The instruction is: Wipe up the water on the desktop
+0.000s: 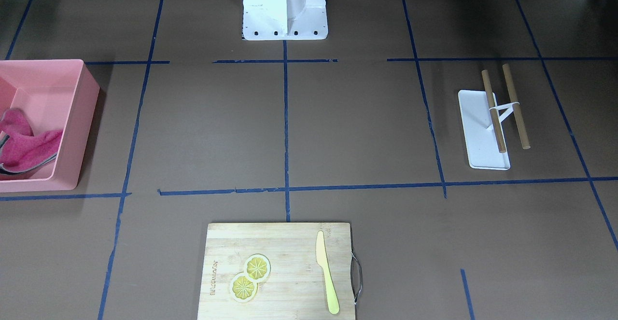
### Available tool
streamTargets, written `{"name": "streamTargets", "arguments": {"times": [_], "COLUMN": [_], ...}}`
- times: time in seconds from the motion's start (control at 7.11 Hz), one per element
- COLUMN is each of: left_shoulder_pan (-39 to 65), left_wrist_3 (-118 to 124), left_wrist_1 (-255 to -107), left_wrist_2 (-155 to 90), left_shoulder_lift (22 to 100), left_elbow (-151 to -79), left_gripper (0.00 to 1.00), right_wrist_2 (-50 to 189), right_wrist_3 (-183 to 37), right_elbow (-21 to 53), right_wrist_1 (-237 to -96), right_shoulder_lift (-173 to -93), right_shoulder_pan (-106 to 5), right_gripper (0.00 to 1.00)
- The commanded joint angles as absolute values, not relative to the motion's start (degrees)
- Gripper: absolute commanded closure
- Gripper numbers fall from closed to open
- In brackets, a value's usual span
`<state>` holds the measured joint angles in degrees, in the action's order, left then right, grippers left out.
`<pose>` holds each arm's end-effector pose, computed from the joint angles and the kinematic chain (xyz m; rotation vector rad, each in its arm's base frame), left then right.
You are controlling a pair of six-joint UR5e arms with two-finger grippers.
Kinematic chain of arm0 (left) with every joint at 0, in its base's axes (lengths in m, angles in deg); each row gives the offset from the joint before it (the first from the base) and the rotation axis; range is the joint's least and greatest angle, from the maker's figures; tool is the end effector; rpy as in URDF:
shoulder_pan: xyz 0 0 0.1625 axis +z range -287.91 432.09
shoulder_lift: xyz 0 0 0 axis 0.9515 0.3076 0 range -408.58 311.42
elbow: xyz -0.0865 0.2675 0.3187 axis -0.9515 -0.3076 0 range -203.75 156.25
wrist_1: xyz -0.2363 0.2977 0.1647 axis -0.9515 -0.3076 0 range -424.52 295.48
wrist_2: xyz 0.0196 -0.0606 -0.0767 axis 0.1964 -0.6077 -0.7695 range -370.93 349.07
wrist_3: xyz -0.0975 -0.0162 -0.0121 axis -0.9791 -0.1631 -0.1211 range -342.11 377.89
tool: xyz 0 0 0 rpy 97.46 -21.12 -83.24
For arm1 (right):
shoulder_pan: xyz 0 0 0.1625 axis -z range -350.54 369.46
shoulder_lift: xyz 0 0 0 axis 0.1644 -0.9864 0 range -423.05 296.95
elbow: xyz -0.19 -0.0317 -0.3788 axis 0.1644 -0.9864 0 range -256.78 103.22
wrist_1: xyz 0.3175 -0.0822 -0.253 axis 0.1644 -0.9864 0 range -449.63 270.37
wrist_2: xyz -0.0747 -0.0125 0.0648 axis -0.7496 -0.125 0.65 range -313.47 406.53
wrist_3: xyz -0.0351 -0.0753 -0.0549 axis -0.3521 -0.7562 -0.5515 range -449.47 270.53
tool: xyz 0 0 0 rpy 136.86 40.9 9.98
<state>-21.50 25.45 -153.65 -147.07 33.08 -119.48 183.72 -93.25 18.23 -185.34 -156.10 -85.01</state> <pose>-0.0880 -0.4208 0.6758 0.0210 0.8068 0.0410 0.0963 -0.4583 0.6475 -0.0024 -0.8257 0.0384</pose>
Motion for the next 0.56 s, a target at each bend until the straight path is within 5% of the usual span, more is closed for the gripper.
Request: {"name": "streamTargets", "arguments": {"times": [0.0,0.42], "left_shoulder_pan": [-21.5,-21.5], "left_wrist_3": [25.4,25.4], "left_wrist_1": [-153.9,-154.1], "left_wrist_2": [-147.2,-147.2], "left_shoulder_lift": [33.1,33.0], "left_elbow": [-119.3,-119.2], "left_gripper": [0.00,0.00], "right_wrist_2": [183.7,183.7], "right_wrist_3": [-93.2,-93.2], "right_elbow": [18.2,18.5], "right_wrist_1": [-185.3,-185.3], "right_shoulder_lift": [-156.0,-155.9], "right_shoulder_pan": [-85.0,-85.0], "right_gripper": [0.00,0.00]}}
